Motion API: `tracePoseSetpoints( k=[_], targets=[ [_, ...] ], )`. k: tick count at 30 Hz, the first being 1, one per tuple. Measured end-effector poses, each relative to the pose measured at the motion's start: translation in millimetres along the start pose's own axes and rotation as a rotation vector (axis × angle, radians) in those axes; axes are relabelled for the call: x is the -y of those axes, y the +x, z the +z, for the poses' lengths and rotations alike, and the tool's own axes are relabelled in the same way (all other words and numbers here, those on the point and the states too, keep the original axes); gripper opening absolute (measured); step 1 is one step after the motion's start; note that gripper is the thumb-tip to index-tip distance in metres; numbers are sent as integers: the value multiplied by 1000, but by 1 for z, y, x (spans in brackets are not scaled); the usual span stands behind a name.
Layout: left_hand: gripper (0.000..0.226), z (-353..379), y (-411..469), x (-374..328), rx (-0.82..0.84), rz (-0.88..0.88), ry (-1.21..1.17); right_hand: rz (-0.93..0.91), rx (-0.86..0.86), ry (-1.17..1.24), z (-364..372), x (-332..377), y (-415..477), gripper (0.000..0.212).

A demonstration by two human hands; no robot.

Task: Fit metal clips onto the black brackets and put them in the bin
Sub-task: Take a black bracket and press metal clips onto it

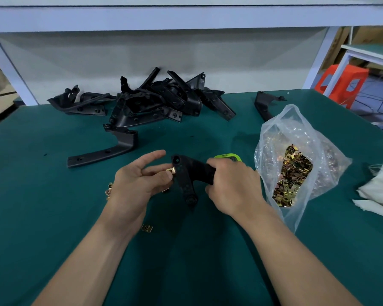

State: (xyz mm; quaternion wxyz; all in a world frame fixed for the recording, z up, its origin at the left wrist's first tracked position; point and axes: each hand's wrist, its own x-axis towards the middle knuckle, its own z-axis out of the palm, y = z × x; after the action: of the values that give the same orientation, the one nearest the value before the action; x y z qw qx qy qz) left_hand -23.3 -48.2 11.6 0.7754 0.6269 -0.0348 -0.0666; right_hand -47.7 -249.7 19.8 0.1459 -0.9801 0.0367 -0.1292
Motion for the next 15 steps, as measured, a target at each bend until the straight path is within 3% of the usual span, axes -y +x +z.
tracePoseSetpoints(
  k=[9, 15],
  targets=[
    [49, 1, -2, 0, 55, -43, -74, -19, 24, -31, 4, 1, -1, 26],
    [43, 6, -4, 0, 2, -37, -9, -9, -4, -90, 5, -1, 1, 28]
  ],
)
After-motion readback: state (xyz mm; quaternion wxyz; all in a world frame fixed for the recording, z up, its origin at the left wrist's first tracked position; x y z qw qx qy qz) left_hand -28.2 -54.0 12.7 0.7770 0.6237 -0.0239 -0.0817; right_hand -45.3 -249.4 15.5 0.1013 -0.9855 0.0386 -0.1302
